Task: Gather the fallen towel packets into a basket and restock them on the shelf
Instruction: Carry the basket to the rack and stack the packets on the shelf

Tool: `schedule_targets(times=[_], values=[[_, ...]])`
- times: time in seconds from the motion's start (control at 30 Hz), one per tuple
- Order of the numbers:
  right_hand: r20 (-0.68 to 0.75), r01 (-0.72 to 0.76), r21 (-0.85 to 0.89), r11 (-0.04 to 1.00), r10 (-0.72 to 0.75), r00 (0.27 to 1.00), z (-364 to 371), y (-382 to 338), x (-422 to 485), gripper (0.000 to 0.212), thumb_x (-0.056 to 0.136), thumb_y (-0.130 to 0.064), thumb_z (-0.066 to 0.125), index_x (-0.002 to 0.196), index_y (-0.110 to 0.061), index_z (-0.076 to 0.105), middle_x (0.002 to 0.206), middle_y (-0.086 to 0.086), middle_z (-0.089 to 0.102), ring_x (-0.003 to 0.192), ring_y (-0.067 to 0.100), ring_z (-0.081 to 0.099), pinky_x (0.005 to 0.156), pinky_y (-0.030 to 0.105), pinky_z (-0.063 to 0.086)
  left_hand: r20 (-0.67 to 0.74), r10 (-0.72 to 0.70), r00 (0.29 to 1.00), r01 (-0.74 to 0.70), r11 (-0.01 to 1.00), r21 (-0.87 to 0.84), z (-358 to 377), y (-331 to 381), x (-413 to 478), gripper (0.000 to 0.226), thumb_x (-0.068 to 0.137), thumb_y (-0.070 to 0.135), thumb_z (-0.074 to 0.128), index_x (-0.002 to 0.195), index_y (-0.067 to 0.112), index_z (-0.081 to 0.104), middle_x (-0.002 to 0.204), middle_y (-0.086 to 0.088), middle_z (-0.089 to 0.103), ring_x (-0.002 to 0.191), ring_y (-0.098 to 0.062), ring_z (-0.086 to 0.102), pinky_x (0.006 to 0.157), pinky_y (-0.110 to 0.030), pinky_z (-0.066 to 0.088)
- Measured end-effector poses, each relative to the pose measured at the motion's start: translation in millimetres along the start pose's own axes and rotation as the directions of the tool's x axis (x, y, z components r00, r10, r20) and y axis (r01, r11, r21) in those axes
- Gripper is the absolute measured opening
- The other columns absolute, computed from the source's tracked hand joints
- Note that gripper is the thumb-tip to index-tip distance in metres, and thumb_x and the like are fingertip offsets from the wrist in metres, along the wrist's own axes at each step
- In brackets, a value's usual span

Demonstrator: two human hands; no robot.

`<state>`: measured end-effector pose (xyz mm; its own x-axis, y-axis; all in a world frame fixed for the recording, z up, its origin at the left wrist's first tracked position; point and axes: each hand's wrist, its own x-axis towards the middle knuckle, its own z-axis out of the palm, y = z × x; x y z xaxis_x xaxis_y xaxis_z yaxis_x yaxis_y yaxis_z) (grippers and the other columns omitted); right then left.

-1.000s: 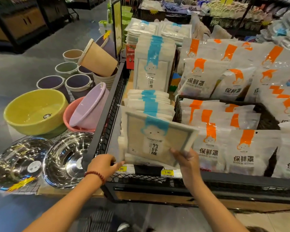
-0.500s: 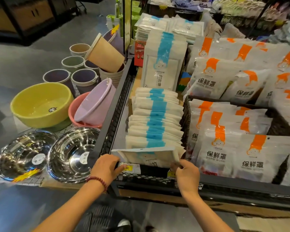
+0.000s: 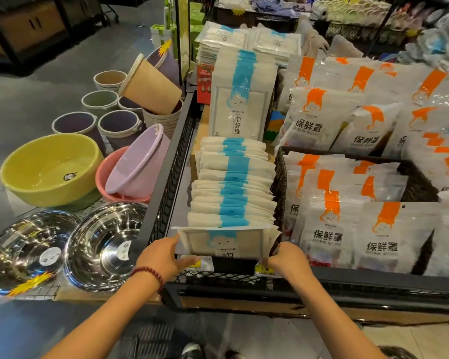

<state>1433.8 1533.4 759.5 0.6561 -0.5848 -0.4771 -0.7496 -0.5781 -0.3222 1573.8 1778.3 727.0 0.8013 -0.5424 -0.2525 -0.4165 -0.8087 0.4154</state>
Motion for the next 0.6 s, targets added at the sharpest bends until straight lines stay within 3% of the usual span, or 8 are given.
schedule_targets(times=[0.07, 0.17, 0.23, 0.3, 0.37, 0.47, 0.53, 0.6], values=[[0.021, 0.134, 0.287, 0.948, -0.146, 0.989, -8.7, 3.0, 1.0, 0.034, 0.074, -0.031, 0.075, 0.102, -0.015, 0.068, 0.095, 0.0, 0.07, 0.088, 0.013, 0.064, 0.078, 0.032, 0.053, 0.018, -0.028, 0.999, 0.031, 0.97, -0.24, -5.0, 9.7, 10.7, 0.063, 0.063, 0.066, 0.071, 0.113, 0.031, 0.056, 0.101, 0.011, 0.064, 0.09, -0.008, 0.061, 0.077, -0.028, 0.052], [0.009, 0.2, 0.665, 0.72, -0.275, 0.961, -10.9, -4.9, 0.2, 0.053, 0.075, -0.023, 0.079, 0.122, -0.016, 0.056, 0.115, 0.002, 0.066, 0.107, 0.015, 0.061, 0.094, 0.039, 0.05, 0.069, -0.004, 0.998, 0.032, 0.908, -0.417, -6.3, 28.6, 30.3, 0.102, 0.057, 0.052, 0.083, 0.138, 0.017, 0.034, 0.114, 0.005, 0.063, 0.101, -0.013, 0.06, 0.087, -0.036, 0.053], [0.021, 0.203, 0.663, 0.721, -0.288, 0.957, -5.4, -5.9, 3.7, 0.042, 0.082, -0.027, 0.072, 0.119, -0.02, 0.055, 0.116, 0.0, 0.064, 0.111, 0.017, 0.059, 0.099, 0.037, 0.047, 0.081, -0.05, 0.995, 0.082, 0.881, -0.466, -0.1, 35.9, 39.2, 0.11, 0.057, 0.044, 0.086, 0.143, 0.013, 0.025, 0.117, 0.003, 0.059, 0.102, -0.015, 0.059, 0.086, -0.036, 0.053], [0.069, 0.153, 0.571, 0.807, -0.233, 0.97, 0.3, -1.9, 10.4, 0.033, 0.086, -0.032, 0.066, 0.114, -0.019, 0.056, 0.115, 0.003, 0.064, 0.11, 0.019, 0.058, 0.1, 0.039, 0.046, 0.098, -0.048, 0.994, 0.092, 0.852, -0.515, 7.0, 34.8, 44.4, 0.102, 0.058, 0.039, 0.086, 0.141, 0.013, 0.033, 0.114, 0.003, 0.06, 0.098, -0.015, 0.061, 0.078, -0.035, 0.057], [0.115, 0.096, 0.482, 0.871, -0.172, 0.978, 2.8, 3.3, 19.0, 0.041, 0.086, -0.033, 0.066, 0.12, -0.011, 0.057, 0.117, 0.008, 0.064, 0.109, 0.024, 0.058, 0.099, 0.043, 0.045, 0.101, 0.012, 0.995, 0.044, 0.844, -0.534, 8.9, 31.4, 47.2, 0.099, 0.055, 0.036, 0.088, 0.138, 0.014, 0.037, 0.117, 0.005, 0.059, 0.103, -0.015, 0.06, 0.079, -0.031, 0.056], [0.173, 0.141, 0.43, 0.892, -0.234, 0.957, 2.0, 6.2, 28.4, 0.043, 0.083, -0.029, 0.07, 0.12, -0.011, 0.058, 0.115, 0.011, 0.065, 0.105, 0.026, 0.061, 0.095, 0.043, 0.048, 0.104, 0.069, 0.992, -0.013, 0.885, -0.465, 9.8, 29.8, 53.4, 0.103, 0.049, 0.036, 0.089, 0.136, 0.016, 0.039, 0.12, 0.009, 0.051, 0.111, -0.009, 0.049, 0.084, -0.012, 0.043], [0.196, 0.157, 0.426, 0.891, -0.26, 0.945, 3.5, 6.4, 34.0, 0.05, 0.079, -0.024, 0.074, 0.124, -0.013, 0.055, 0.12, 0.007, 0.063, 0.108, 0.022, 0.059, 0.098, 0.041, 0.047, 0.138, 0.073, 0.988, -0.009, 0.909, -0.418, 7.2, 35.8, 57.6, 0.103, 0.046, 0.037, 0.089, 0.134, 0.014, 0.041, 0.123, 0.005, 0.05, 0.107, -0.006, 0.048, 0.083, -0.009, 0.039], [0.189, 0.15, 0.403, 0.903, -0.242, 0.952, 5.8, 4.1, 38.4, 0.059, 0.076, -0.018, 0.077, 0.128, -0.014, 0.052, 0.123, 0.004, 0.061, 0.112, 0.021, 0.056, 0.099, 0.04, 0.047, 0.167, 0.079, 0.983, 0.022, 0.848, -0.529, 8.1, 38.0, 62.9, 0.11, 0.038, 0.037, 0.088, 0.133, 0.008, 0.041, 0.126, 0.0, 0.051, 0.106, -0.007, 0.051, 0.083, -0.008, 0.044]])
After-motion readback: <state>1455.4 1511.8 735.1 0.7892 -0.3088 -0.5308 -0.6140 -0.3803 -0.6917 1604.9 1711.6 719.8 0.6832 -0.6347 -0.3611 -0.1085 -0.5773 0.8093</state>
